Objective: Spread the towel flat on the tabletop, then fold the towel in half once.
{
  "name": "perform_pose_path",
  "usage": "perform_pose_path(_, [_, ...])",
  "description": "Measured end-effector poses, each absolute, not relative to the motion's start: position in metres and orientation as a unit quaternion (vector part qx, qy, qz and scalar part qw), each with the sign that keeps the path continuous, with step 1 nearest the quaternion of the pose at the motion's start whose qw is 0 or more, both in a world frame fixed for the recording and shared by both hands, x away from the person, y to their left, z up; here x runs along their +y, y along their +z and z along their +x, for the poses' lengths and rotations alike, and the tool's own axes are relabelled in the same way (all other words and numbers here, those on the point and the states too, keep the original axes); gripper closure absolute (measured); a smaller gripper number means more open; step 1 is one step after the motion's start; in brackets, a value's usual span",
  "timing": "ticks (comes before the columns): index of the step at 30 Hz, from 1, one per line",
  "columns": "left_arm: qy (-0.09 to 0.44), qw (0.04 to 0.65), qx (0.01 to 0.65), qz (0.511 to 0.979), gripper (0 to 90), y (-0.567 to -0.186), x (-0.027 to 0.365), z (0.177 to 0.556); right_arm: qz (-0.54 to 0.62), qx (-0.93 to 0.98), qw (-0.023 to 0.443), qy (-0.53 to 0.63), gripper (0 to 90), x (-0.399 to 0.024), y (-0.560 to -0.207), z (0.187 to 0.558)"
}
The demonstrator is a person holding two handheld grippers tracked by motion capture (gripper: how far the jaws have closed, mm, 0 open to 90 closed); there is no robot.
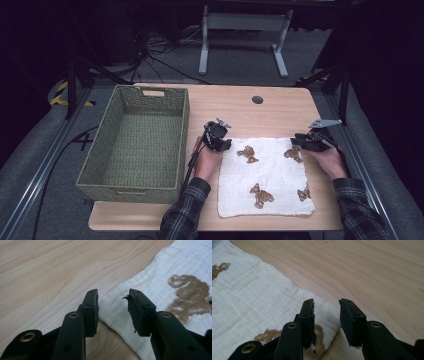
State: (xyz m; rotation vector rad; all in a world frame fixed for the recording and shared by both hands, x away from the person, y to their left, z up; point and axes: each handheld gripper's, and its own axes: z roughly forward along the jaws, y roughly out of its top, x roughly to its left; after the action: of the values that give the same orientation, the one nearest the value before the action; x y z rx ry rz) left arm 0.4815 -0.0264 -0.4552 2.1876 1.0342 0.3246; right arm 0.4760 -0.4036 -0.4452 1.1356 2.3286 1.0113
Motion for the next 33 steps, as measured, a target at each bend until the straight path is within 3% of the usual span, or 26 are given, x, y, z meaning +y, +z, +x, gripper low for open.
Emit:
perform_pose_path(13, [0.146, 0.330, 0.392, 0.846, 59.8, -0.457, -0.027, 0.483, 0.393, 0.834, 0.192, 0.336, 59.0, -0.393, -0.453, 0.482])
perform_pose_path(17, [0.140, 0.334, 0.404, 0.840, 59.8, -0.460, -0.025, 0.485, 0.400, 0.831, 0.203, 0.329, 52.0, -0.395, -0.454, 0.481])
perform_pose_path(19, [0.141, 0.335, 0.402, 0.841, 62.5, -0.460, -0.025, 0.485, 0.406, 0.827, 0.197, 0.335, 52.6, -0.398, -0.455, 0.483])
perform_pose_path(24, [0.129, 0.339, 0.400, 0.842, 81.6, -0.460, -0.026, 0.485, 0.407, 0.828, 0.174, 0.345, 72.6, -0.402, -0.454, 0.483])
perform_pose_path(27, [0.121, 0.336, 0.401, 0.843, 85.1, -0.458, -0.026, 0.485, 0.403, 0.831, 0.163, 0.346, 83.9, -0.402, -0.454, 0.482])
perform_pose_path(33, [0.125, 0.352, 0.401, 0.837, 85.5, -0.450, -0.025, 0.480, 0.396, 0.834, 0.163, 0.347, 85.1, -0.401, -0.447, 0.476])
